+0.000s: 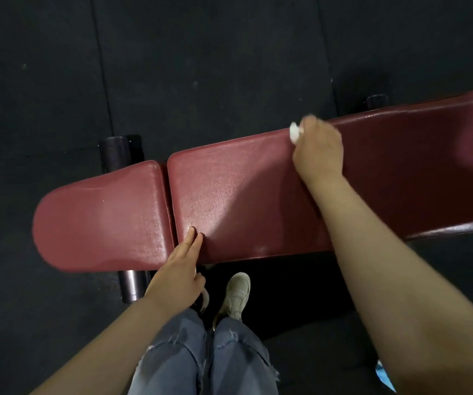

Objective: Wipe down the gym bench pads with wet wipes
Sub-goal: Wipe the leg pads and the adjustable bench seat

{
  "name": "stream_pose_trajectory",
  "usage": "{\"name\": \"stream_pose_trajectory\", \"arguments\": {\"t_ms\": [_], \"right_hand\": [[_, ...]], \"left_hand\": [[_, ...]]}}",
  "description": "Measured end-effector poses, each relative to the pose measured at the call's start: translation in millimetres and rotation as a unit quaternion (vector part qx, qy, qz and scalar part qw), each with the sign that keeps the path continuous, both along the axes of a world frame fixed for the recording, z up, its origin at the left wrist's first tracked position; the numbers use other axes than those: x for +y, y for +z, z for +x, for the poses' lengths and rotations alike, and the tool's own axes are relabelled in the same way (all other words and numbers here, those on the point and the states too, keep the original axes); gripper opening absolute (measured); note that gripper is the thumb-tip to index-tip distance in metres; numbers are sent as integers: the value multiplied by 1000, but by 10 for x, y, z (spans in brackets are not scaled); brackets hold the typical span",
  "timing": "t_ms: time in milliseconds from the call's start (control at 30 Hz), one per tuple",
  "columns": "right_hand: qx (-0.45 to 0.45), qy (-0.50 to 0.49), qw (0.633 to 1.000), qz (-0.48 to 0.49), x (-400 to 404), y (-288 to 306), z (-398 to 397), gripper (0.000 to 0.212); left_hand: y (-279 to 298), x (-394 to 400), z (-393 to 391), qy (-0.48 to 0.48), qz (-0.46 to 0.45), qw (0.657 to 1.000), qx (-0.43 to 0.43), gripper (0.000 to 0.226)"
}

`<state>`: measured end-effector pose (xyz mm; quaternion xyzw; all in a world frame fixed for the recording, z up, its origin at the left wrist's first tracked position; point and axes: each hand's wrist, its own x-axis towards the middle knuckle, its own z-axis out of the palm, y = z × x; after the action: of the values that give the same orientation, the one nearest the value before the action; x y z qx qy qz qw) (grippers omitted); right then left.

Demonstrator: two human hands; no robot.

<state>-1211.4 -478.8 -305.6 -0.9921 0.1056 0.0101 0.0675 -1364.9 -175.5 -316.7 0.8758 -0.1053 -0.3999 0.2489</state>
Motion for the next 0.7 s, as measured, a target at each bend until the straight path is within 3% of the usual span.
{"name": "stream_pose_trajectory", "arguments": {"t_ms": [133,233,400,467,600,700], "right_hand": [[11,-25,1000,-4,102,-40,96,12],[7,1,1000,4,120,-33,-863,20],[152,-34,988,14,140,151,-2273,22],[131,-7,991,6,141,124,-2068,22],[31,31,999,-19,284,-4,-824,3],[26,21,999,-10,415,-62,61,19]], "left_hand": [[21,-50,42,1,10,999,34,87],[74,-85,73,1,14,998,58,89],[73,-47,138,-23,13,996,82,88],[60,-5,169,-41,13,995,85,88],[74,62,215,-71,19,993,95,84],[68,48,213,-75,18,992,96,84]]}}
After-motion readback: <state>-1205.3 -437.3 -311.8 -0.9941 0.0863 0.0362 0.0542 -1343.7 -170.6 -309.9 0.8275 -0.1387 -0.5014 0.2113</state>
